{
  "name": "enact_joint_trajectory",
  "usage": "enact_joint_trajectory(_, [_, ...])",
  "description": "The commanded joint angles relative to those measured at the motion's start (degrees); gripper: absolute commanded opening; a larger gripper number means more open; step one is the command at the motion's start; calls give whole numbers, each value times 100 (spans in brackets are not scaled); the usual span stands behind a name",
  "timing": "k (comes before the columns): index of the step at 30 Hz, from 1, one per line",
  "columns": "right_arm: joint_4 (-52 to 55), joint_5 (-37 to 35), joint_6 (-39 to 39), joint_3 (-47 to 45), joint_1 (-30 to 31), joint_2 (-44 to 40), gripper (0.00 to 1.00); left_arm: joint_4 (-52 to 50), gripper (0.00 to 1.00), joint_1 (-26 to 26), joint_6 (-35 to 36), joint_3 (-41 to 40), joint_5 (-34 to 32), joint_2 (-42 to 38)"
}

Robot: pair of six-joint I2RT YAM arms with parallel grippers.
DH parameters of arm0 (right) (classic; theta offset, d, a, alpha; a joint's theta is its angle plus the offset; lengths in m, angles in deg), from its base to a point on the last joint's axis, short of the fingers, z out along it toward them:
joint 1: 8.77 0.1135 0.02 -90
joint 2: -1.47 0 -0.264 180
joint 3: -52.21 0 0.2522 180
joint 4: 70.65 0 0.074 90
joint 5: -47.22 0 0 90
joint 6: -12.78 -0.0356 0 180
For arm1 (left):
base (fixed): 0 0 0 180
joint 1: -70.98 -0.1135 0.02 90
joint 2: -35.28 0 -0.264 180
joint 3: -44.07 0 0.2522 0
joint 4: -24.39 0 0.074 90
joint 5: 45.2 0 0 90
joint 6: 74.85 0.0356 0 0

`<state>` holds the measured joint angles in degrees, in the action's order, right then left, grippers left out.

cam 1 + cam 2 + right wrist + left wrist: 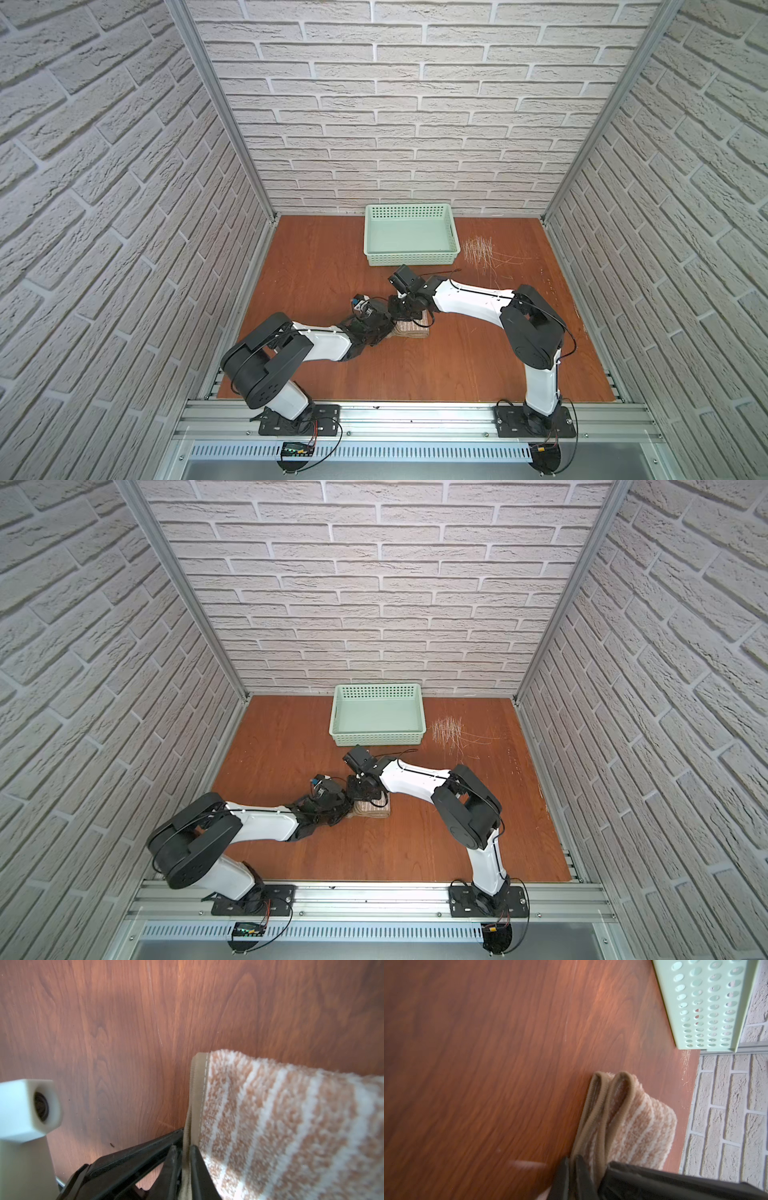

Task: Fold the square dishcloth
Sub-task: Fold the cleaning item at the center of the board.

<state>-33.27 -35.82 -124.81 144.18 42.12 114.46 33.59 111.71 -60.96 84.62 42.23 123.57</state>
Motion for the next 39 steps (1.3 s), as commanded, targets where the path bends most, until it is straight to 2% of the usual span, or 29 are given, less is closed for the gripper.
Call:
enact_joint_trajectory(1, [12,-153,65,34,123,-135,21,-483,11,83,56,-31,-18,-29])
enact_joint_trajectory(8, [162,-415,192,34,123,-543,25,-602,12,119,87,49,-114,-105])
enact_joint_trajectory(24, [434,-1000,415,-221,-8,-1348,22,-1634,16,234,299,427,-792,-708])
enact_joint_trajectory(31, [409,-1065,444,-609,-267,-1737,19,-2057,16,290,379,508,-1141,-1101])
enact_joint_trajectory(35, [293,-907,453,-925,-514,-1947,16,-2450,16,388,667,766,-1357,-1381])
enact_joint_trajectory(39, [68,-644,453,-1204,-727,-2047,14,-2503,17,473,1080,1159,-1232,-1306])
